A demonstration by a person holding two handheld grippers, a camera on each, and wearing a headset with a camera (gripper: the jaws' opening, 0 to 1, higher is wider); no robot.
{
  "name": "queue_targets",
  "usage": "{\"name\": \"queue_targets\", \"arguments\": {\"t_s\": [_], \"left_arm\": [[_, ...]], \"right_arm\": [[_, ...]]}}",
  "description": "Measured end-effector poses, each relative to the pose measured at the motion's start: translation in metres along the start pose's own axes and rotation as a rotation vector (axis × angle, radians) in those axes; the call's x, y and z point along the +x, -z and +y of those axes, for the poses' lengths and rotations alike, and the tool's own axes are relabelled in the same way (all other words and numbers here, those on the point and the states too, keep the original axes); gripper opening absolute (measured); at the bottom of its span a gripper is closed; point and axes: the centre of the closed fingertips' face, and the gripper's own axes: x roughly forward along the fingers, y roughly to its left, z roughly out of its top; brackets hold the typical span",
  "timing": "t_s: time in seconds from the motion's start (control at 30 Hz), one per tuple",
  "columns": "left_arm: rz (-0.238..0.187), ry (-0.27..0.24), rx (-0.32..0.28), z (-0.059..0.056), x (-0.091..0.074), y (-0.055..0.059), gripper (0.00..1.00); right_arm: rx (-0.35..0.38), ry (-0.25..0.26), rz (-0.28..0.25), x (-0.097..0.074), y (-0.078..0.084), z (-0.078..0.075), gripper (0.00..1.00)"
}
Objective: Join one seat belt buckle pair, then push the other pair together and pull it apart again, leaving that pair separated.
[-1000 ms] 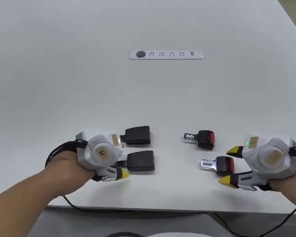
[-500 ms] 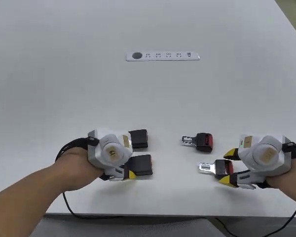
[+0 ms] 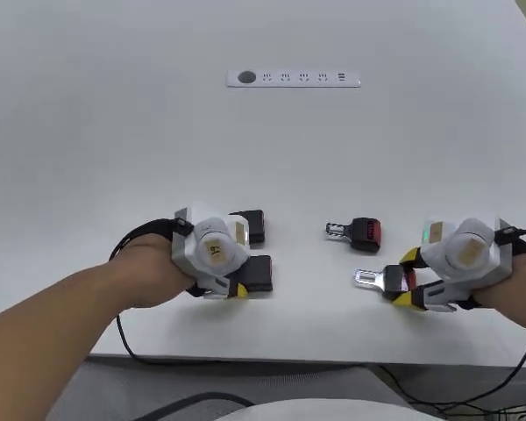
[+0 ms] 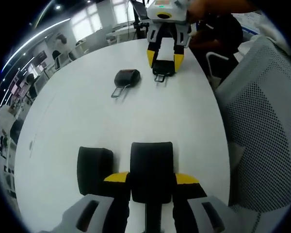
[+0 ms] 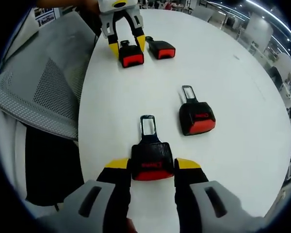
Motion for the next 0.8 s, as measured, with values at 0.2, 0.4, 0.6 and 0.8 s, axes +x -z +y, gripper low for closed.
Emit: {"name": "queue_targets", "arguments": {"t_s": [0.2, 0.4, 0.6, 0.8], "left_arm": [[-0.009, 0.003, -0.005, 0.0020, 0.0018, 0.0012, 0.34], [0.019, 0.008, 0.030, 0.0007, 0.0031, 0.0008, 0.34], [0.031, 0.019, 0.023, 0.0016, 0.0042, 0.0041, 0.34], [0.027, 0.034, 0.032, 0.0010, 0.0057, 0.0048, 0.33]], "right_arm": [[0.030, -0.019, -0.011, 0.0018, 0.0016, -0.0016, 0.34], [0.041, -0.040, -0.060, 0.0022, 0.0031, -0.0021, 0.34], [0.034, -0.040, -0.067, 0.0028, 0.0009, 0.0005, 0.34], [0.008, -0.050, -0.044, 0.0019, 0.0002, 0.0010, 0.34]]}}
